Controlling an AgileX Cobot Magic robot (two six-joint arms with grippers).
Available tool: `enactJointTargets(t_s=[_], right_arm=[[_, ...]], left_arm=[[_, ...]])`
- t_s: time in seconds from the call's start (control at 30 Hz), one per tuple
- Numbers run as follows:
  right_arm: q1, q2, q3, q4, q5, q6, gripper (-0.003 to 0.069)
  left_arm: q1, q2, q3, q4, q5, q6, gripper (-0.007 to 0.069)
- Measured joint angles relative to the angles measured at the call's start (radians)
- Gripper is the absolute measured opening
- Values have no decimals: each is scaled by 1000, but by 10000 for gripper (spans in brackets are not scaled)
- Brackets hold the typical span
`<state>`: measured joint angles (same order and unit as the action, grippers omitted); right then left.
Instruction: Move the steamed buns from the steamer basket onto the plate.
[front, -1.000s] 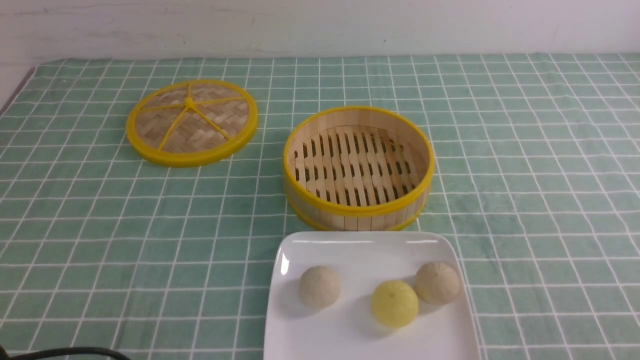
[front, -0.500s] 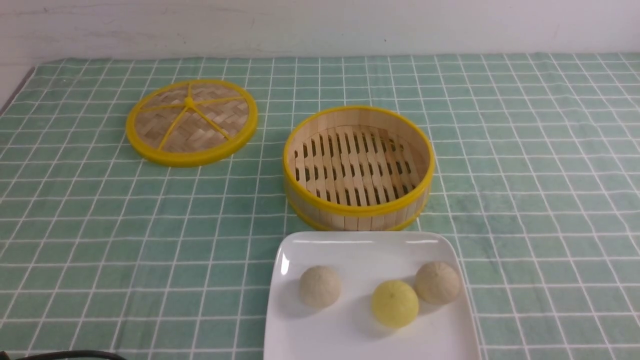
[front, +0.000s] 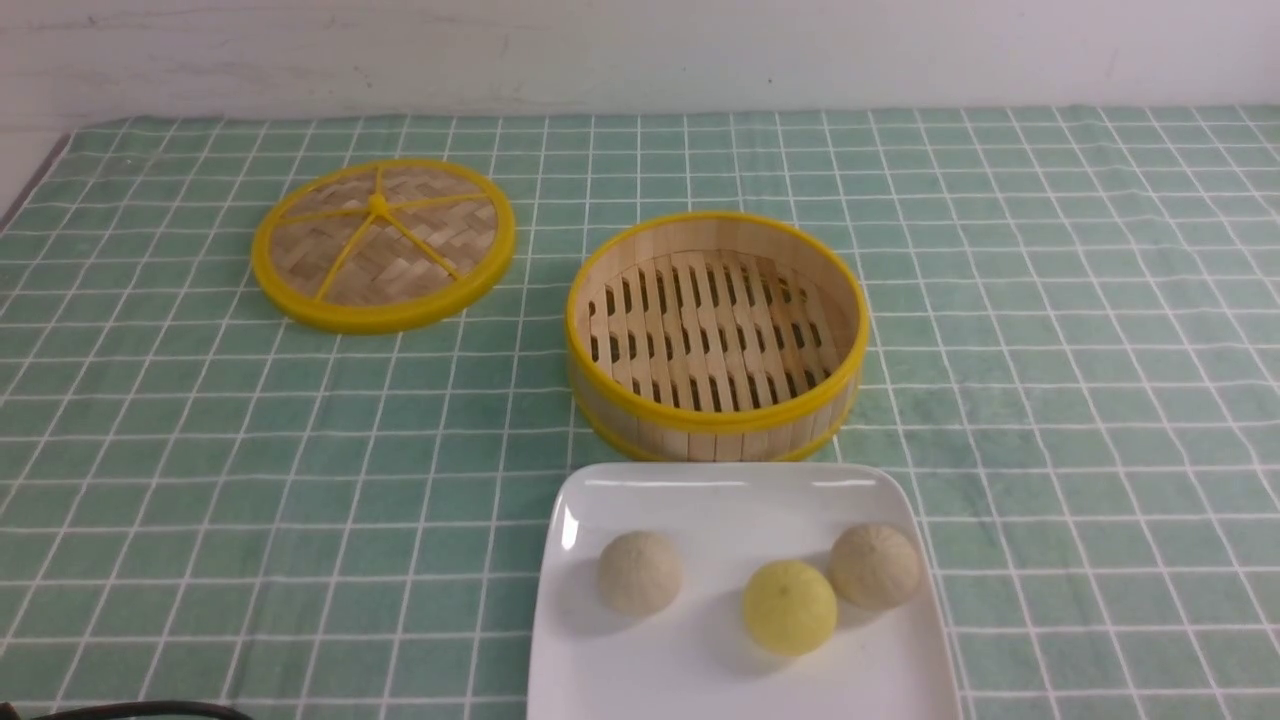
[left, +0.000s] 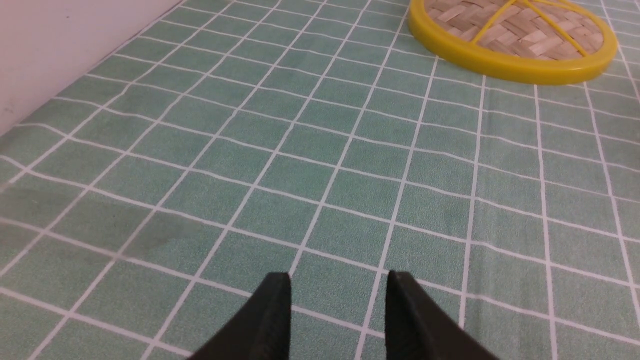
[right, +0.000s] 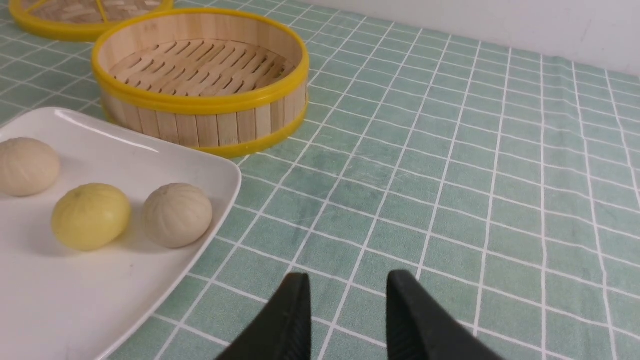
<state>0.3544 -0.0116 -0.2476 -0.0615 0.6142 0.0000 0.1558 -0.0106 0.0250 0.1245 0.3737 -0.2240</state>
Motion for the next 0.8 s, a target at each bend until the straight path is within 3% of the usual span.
enactJointTargets(t_s=[0.53,0.8], right_arm=[[0,0,4,-10,-12,0,241],[0,0,193,-4,-239,0,241]], left_arm=[[0,0,0,0,0,0,294],[0,0,0,0,1,0,294]])
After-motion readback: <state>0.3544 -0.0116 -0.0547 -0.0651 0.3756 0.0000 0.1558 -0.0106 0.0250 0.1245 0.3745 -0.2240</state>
